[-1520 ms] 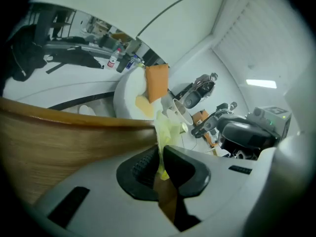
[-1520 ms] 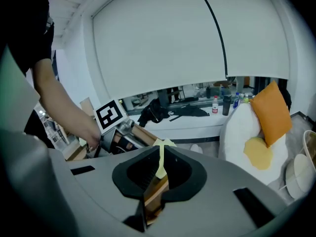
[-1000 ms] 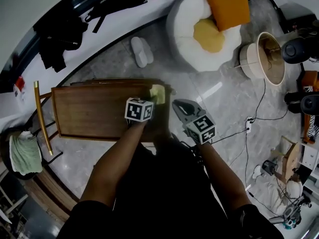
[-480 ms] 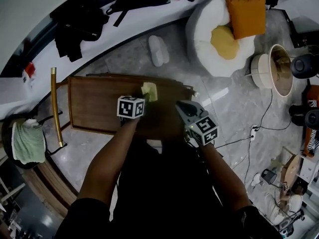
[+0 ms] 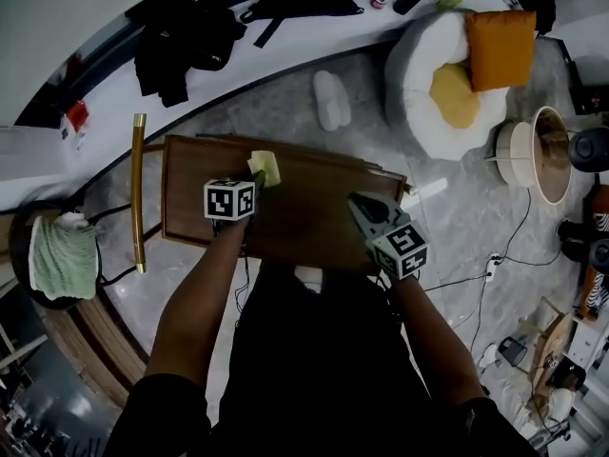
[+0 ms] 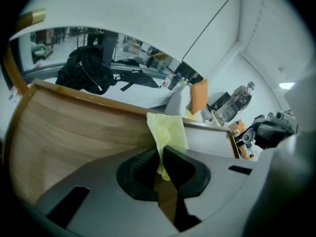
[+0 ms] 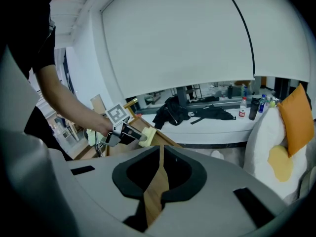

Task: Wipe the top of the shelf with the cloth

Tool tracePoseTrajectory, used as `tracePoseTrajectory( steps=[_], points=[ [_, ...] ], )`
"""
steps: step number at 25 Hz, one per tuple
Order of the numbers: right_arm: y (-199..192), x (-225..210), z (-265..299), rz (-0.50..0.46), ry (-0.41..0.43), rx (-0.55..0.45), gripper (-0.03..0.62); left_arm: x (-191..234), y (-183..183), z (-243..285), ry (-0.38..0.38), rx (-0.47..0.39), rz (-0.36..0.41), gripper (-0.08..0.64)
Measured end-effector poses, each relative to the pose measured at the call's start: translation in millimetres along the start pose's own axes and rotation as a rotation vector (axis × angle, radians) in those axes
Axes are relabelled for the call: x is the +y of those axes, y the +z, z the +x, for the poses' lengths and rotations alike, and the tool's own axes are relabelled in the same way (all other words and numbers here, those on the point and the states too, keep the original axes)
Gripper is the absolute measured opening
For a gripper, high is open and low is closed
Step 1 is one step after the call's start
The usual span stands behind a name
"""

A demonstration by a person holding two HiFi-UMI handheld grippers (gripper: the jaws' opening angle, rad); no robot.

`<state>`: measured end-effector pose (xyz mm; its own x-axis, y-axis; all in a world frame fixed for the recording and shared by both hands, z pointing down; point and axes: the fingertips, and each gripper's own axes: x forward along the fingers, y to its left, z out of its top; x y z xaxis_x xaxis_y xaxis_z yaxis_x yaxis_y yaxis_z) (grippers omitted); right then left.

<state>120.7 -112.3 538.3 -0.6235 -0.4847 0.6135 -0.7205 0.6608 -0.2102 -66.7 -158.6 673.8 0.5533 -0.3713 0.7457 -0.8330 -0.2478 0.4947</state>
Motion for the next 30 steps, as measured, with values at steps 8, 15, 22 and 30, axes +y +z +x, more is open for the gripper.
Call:
tracePoseTrajectory(
  steps=[8, 15, 22, 30],
  points=[
    [13, 31, 32, -0.021, 0.034, 0.017, 0.029, 97, 6, -47, 0.110, -0.040, -0.083, 0.029],
    [12, 44, 43, -0.035, 0.035, 0.044, 0.029, 140, 15, -69, 0.121, -0.077, -0.147, 0.029],
    [4, 47, 42, -0.024, 0.017, 0.062, 0.029, 183, 24, -88, 0.184, -0.179, -0.312, 0.029],
    [5, 34, 22, -0.001, -0.013, 0.014, 0.029, 197, 21, -104, 0.252, -0.245, -0.372, 0.029]
  ],
)
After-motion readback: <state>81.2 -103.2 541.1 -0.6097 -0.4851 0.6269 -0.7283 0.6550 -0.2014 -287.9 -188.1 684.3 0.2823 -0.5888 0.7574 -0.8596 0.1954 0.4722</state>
